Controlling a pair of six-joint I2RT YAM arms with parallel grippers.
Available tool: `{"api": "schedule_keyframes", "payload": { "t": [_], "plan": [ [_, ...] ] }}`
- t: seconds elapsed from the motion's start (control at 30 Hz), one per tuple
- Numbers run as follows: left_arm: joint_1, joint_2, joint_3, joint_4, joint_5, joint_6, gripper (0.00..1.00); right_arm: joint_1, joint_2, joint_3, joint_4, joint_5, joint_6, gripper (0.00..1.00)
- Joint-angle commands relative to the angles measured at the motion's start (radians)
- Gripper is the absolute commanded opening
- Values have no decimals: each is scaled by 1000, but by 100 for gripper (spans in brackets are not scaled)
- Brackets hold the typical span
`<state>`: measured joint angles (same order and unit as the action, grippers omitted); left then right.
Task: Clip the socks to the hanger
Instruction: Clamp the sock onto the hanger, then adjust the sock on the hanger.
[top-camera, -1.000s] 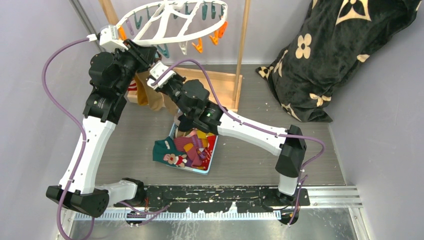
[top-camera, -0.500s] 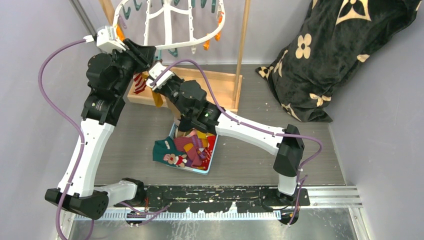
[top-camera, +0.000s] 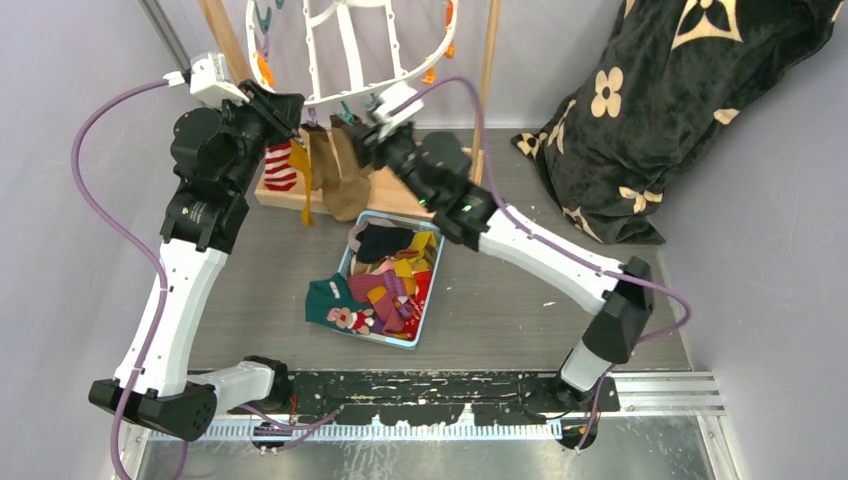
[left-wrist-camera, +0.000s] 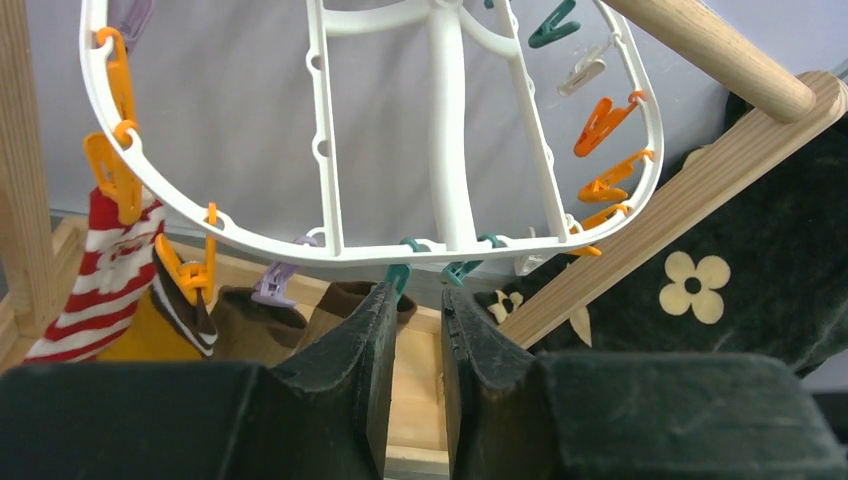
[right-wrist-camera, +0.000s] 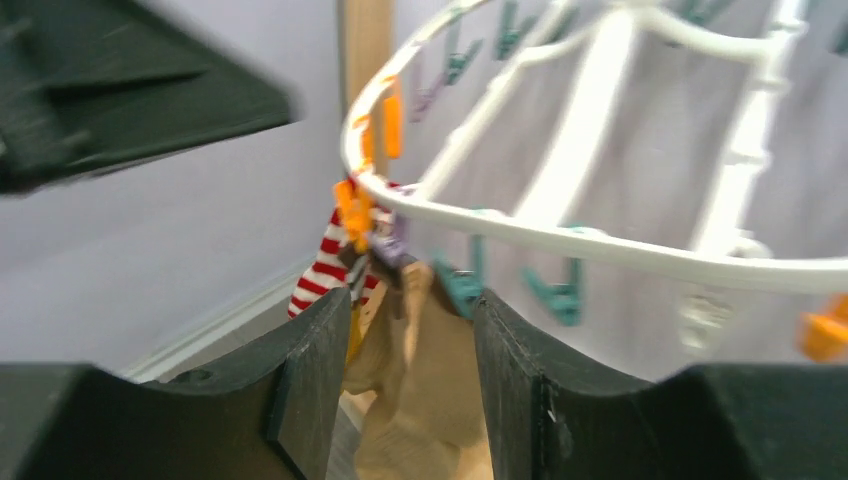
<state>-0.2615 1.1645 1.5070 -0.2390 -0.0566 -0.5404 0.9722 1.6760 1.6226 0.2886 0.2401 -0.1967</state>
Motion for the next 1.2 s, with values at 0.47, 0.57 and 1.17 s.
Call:
{"api": "schedule_keyframes", "payload": {
  "t": [0.47, 0.57, 1.17],
  "plan": [
    [11, -16, 65, -37, 11, 22, 35, -277, -142, -154, 17, -334, 362, 62],
    [11, -26, 46, -57, 45, 15, 38, -278, -113, -159, 43, -337, 362, 63],
    [11, -42, 49, -83, 161, 43, 48, -312, 69, -19, 102, -474, 312, 57]
  ]
}}
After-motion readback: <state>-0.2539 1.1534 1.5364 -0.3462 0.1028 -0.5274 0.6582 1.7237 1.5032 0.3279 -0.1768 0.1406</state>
